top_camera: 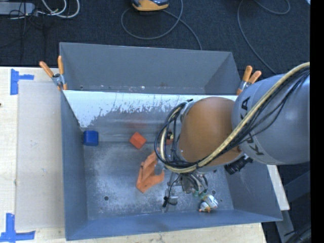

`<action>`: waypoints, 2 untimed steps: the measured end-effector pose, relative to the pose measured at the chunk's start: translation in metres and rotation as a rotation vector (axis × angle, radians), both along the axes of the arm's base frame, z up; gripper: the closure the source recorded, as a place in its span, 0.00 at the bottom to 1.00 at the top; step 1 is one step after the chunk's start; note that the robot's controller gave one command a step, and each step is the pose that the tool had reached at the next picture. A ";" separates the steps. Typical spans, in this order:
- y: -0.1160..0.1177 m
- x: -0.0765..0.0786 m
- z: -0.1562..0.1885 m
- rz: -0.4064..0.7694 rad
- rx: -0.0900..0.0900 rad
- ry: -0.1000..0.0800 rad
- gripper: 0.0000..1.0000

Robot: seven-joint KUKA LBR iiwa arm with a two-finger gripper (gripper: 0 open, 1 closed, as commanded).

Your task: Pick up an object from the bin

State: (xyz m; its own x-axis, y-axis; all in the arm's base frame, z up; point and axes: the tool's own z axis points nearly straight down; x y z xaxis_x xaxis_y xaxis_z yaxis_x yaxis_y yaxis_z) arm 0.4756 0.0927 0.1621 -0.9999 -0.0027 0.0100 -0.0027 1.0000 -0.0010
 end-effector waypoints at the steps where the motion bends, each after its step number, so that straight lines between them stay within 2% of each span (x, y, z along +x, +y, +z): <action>1: 0.000 0.002 0.004 -0.004 0.001 -0.007 0.00; 2: -0.003 0.054 -0.016 0.037 0.001 -0.004 0.00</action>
Offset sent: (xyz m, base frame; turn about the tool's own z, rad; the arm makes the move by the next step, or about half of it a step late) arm 0.0728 -0.0058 -0.0247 -0.0494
